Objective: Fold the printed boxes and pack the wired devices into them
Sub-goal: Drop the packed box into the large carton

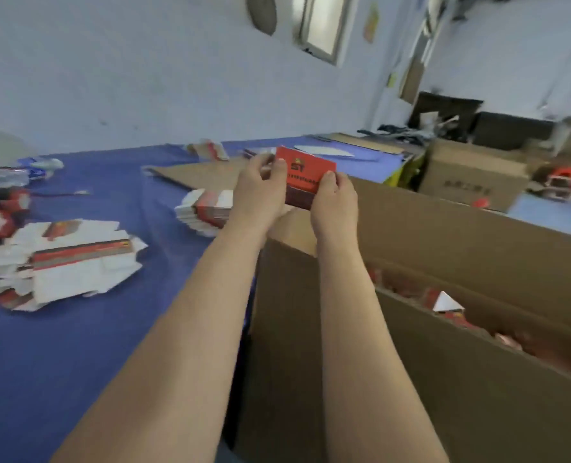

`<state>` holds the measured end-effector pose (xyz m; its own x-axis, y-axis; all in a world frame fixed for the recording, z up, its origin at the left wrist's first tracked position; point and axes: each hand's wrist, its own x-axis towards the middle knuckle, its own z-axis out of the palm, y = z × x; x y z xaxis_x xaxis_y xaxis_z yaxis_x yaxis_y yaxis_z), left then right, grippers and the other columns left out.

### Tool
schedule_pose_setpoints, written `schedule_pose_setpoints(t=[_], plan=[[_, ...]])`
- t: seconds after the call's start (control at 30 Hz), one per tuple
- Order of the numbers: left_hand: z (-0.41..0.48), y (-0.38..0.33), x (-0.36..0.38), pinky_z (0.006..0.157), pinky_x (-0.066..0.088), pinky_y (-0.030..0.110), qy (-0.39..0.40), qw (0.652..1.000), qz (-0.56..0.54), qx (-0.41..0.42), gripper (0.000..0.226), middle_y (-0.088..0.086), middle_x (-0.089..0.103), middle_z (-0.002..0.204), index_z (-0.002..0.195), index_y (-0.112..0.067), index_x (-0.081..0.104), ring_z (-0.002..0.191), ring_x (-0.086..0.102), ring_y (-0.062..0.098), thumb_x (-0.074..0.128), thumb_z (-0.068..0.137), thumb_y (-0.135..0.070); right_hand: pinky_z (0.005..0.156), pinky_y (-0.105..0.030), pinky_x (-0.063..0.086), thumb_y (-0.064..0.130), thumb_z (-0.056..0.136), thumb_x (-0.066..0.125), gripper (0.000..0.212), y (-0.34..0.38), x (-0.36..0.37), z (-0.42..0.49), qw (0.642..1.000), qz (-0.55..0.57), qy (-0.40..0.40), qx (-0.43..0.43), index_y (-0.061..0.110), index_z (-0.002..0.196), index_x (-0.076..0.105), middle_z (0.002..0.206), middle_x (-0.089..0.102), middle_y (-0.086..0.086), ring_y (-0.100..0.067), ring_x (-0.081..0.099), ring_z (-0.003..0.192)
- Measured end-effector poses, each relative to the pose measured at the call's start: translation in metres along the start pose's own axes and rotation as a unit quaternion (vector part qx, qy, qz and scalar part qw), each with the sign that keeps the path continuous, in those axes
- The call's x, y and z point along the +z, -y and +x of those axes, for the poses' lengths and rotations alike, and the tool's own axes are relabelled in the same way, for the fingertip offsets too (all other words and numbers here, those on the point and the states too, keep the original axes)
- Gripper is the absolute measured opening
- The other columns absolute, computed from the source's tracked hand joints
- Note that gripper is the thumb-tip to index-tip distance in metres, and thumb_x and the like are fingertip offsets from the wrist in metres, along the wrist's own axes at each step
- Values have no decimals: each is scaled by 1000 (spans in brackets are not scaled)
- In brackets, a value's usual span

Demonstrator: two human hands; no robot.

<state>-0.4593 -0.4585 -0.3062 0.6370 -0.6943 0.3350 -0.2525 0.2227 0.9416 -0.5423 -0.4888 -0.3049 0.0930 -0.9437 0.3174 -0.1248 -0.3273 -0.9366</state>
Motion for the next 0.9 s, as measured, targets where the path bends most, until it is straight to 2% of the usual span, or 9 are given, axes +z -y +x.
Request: schedule_pose_setpoints(t=[0.07, 0.13, 0.27, 0.37, 0.47, 0.6, 0.73, 0.83, 0.9], plan=[[-13, -8, 75, 88, 42, 21, 150, 988, 12, -45, 29, 3, 62, 118, 120, -13, 61, 117, 57, 22, 44, 101, -29, 103, -36, 33, 33, 102, 36, 49, -19, -64, 18, 988, -130, -54, 60, 1, 140, 35, 141, 45, -17, -32, 41, 131], [-34, -13, 127, 105, 37, 30, 271, 952, -26, -142, 39, 2, 56, 134, 123, -18, 61, 126, 50, 21, 44, 99, -44, 117, -44, 13, 42, 100, 38, 69, -32, -107, 21, 959, -243, -98, 107, 5, 151, 10, 158, 13, -19, -32, 12, 146], [-52, -21, 157, 93, 49, 31, 332, 902, -173, -216, 48, -11, 58, 127, 129, -15, 57, 114, 58, 11, 45, 97, -49, 118, -48, 0, 27, 99, 41, 68, -31, -128, 16, 944, -283, -163, 48, 15, 153, 2, 160, -9, -15, -33, -8, 147], [-37, -25, 125, 75, 53, 26, 248, 934, -190, -171, 31, -6, 66, 90, 100, -17, 65, 79, 65, 11, 47, 97, -43, 110, -33, 24, 15, 97, 44, 56, -24, -96, 9, 982, -132, -119, -57, 14, 150, 24, 151, 30, -9, -26, 27, 140], [-17, -16, 63, 65, 52, 22, 102, 981, -136, -97, 21, -4, 67, 82, 101, -15, 62, 68, 65, 5, 48, 97, -30, 87, -20, 42, 12, 97, 48, 34, -17, -33, -11, 997, 17, -8, -68, 19, 130, 51, 105, 55, 12, -10, 55, 105], [1, 26, -56, 65, 48, 23, -130, 989, -11, -64, 19, 0, 63, 91, 104, -9, 60, 85, 61, 12, 46, 95, -18, 77, -21, 46, 8, 95, 47, 20, -17, 76, -45, 985, 71, 136, -84, 18, 104, 61, 94, 65, 4, -7, 59, 83], [2, 80, -176, 90, 45, 32, -272, 942, 106, -165, 31, 13, 59, 125, 119, -2, 58, 112, 56, 29, 47, 96, -18, 93, -24, 39, 11, 95, 46, 31, -32, 181, -81, 950, -23, 309, -51, 8, 122, 62, 121, 65, -7, -20, 58, 114], [-2, 111, -231, 100, 43, 48, -277, 916, 183, -223, 37, 25, 55, 128, 121, 4, 56, 120, 50, 40, 41, 95, -17, 78, -28, 36, 11, 93, 42, 31, -51, 230, -87, 935, -130, 326, -53, 6, 116, 62, 123, 63, -8, -27, 54, 116], [-1, 124, -246, 95, 44, 42, -257, 911, 212, -242, 37, 24, 56, 127, 121, 6, 55, 119, 50, 39, 37, 94, -12, 71, -27, 33, 11, 92, 39, 28, -62, 252, -83, 924, -193, 325, -55, 8, 111, 60, 119, 63, -11, -31, 55, 110]])
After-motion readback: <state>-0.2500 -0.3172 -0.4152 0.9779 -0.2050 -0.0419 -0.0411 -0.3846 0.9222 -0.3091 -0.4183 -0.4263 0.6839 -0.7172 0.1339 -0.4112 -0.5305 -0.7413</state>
